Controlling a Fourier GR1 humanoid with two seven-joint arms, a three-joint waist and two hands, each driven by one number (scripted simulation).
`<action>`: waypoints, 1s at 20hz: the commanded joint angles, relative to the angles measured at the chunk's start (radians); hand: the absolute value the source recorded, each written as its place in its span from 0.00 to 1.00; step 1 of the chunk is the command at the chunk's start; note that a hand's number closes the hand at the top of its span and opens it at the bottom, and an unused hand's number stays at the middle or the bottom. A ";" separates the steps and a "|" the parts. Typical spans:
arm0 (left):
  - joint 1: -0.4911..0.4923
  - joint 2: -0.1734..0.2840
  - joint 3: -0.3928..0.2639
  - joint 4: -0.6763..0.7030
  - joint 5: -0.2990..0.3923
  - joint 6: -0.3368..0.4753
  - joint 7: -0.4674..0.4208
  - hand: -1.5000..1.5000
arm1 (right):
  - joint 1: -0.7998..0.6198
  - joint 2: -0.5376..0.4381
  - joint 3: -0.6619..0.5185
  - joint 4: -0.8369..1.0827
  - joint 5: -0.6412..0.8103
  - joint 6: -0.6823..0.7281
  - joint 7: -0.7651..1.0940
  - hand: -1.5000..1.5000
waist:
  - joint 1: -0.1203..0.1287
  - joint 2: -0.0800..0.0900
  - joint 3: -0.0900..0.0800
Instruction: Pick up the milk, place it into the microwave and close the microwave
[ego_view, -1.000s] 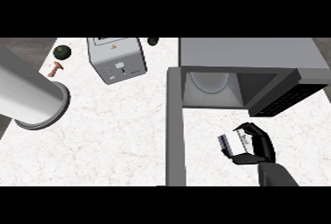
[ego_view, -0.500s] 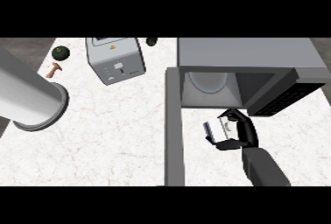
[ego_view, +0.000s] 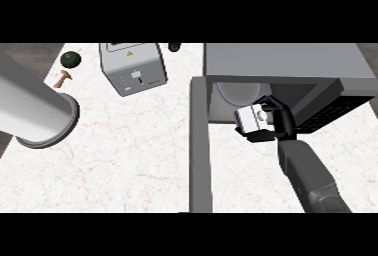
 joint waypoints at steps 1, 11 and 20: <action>-0.054 0.020 -0.004 0.017 -0.017 0.023 0.012 0.00 | -0.105 -0.031 -0.024 0.058 -0.006 -0.054 0.055 1.00 | 0.012 0.008 0.001; -0.157 0.089 -0.019 0.111 -0.027 0.019 0.022 0.00 | -0.229 -0.094 -0.009 0.133 0.028 -0.067 0.146 1.00 | 0.042 0.028 0.002; -0.167 0.091 -0.022 0.118 -0.018 0.011 0.021 0.00 | -0.300 -0.190 0.003 0.155 0.070 -0.265 0.242 1.00 | 0.089 0.045 0.003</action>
